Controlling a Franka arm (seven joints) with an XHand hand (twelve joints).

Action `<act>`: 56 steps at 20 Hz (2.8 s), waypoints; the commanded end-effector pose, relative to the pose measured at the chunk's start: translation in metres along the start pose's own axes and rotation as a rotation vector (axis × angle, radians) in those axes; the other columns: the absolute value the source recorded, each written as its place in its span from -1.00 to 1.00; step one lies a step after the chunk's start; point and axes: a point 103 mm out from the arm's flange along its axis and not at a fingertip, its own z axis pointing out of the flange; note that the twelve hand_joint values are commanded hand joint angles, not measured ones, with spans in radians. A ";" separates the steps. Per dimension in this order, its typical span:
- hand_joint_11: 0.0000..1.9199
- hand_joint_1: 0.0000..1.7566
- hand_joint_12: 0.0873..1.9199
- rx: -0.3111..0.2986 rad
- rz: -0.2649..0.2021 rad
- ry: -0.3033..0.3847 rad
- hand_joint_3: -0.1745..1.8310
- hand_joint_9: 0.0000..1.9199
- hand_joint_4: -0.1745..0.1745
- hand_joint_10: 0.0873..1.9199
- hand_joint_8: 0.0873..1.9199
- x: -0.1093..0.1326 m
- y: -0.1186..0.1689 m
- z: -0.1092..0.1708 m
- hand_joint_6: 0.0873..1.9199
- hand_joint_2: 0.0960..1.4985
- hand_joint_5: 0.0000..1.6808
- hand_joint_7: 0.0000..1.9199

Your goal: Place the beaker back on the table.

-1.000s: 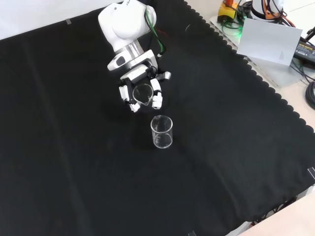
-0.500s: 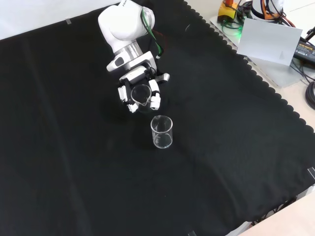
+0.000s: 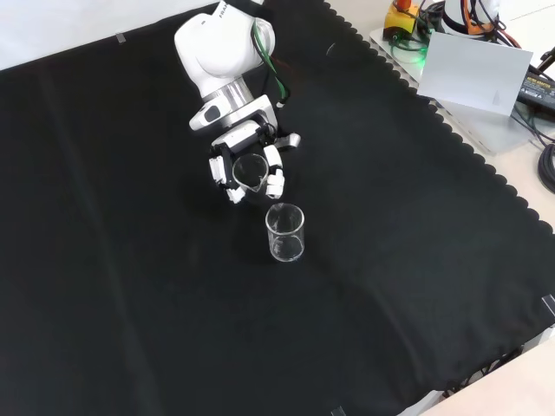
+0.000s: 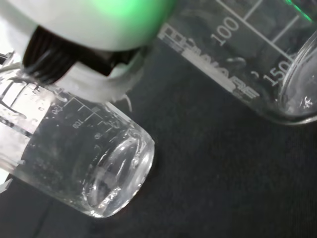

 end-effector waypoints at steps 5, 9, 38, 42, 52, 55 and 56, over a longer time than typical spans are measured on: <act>0.29 0.36 -0.19 -0.019 0.008 0.027 -0.14 0.47 -1.00 -0.62 -0.71 -0.002 0.001 0.004 -0.34 -0.22 0.51 0.57; 0.29 0.36 -0.19 -0.040 0.004 0.056 -0.14 0.47 -1.00 -0.62 -0.71 -0.004 -0.002 0.002 -0.34 -0.22 0.51 0.57; -0.94 0.11 0.40 0.050 -0.001 0.060 -0.15 -0.33 -0.09 -0.46 -0.51 -0.010 -0.011 0.001 -0.34 -0.44 -0.43 -0.32; -1.00 0.06 0.39 0.063 0.015 0.051 -0.20 -0.44 -0.13 -0.40 -0.45 -0.010 -0.012 -0.003 -0.53 -0.44 -0.50 -0.44; -1.00 0.03 0.33 0.030 0.050 0.030 -0.24 -0.53 -0.15 -0.37 -0.43 -0.008 -0.004 -0.025 -0.69 -0.42 -0.51 -0.53; -1.00 0.02 0.29 0.026 0.060 0.017 -0.25 -0.57 -0.16 -0.36 -0.42 -0.006 -0.002 -0.034 -0.75 -0.41 -0.51 -0.58; -1.00 0.02 0.28 0.026 0.062 0.015 -0.25 -0.58 -0.16 -0.36 -0.42 -0.006 -0.002 -0.037 -0.76 -0.41 -0.51 -0.59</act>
